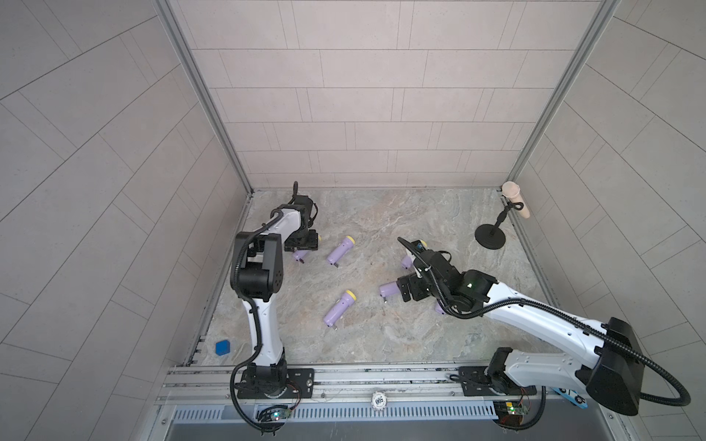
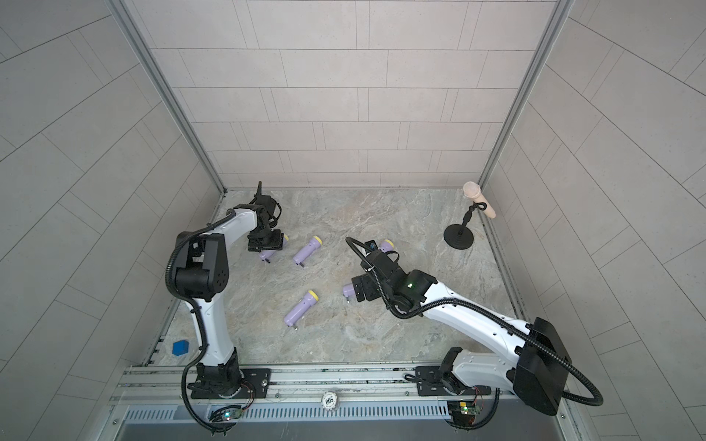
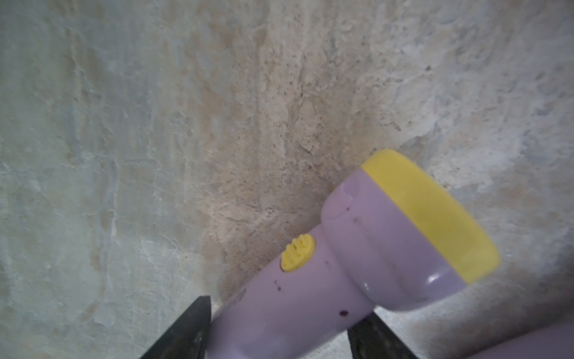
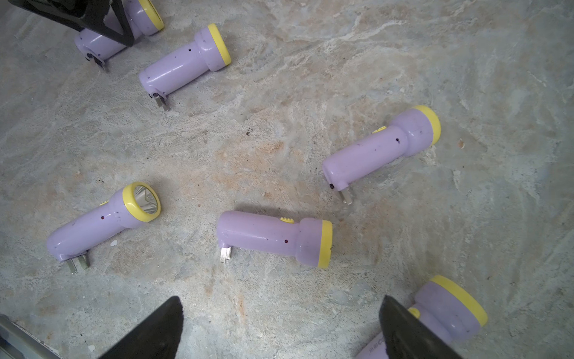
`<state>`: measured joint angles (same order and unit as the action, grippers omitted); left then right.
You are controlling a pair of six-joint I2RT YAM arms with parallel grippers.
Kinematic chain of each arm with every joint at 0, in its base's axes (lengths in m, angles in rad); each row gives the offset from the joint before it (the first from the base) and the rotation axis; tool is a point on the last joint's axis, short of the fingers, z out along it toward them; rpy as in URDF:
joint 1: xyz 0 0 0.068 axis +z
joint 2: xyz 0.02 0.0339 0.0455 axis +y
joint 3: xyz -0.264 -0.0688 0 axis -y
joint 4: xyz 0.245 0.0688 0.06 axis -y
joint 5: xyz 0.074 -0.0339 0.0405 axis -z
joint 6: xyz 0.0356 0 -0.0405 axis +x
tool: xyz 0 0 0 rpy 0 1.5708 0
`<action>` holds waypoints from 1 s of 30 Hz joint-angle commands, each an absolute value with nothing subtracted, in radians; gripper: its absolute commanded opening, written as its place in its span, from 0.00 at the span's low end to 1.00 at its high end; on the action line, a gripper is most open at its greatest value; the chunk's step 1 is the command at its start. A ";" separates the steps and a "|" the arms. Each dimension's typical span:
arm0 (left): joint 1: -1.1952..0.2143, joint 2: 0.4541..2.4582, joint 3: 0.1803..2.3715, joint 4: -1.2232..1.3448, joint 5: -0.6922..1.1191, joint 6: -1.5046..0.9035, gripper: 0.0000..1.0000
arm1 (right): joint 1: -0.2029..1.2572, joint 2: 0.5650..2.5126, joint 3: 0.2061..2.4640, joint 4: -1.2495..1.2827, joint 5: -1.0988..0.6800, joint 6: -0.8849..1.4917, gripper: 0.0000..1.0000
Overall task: Close the plug at the bottom of the flashlight
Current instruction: Pick up the flashlight from the center of the board.
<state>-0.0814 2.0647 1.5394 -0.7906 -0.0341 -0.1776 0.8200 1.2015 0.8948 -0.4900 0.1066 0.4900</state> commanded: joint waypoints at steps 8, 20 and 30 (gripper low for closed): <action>-0.090 2.101 1.522 -0.803 -0.042 -0.197 0.64 | 0.834 1.221 0.902 -0.480 0.126 0.516 0.99; -0.095 2.106 1.517 -0.795 -0.064 -0.210 0.50 | 0.852 1.238 0.898 -0.469 0.128 0.525 1.00; -0.102 2.111 1.520 -0.788 -0.089 -0.209 0.41 | 0.869 1.253 0.905 -0.465 0.128 0.530 0.99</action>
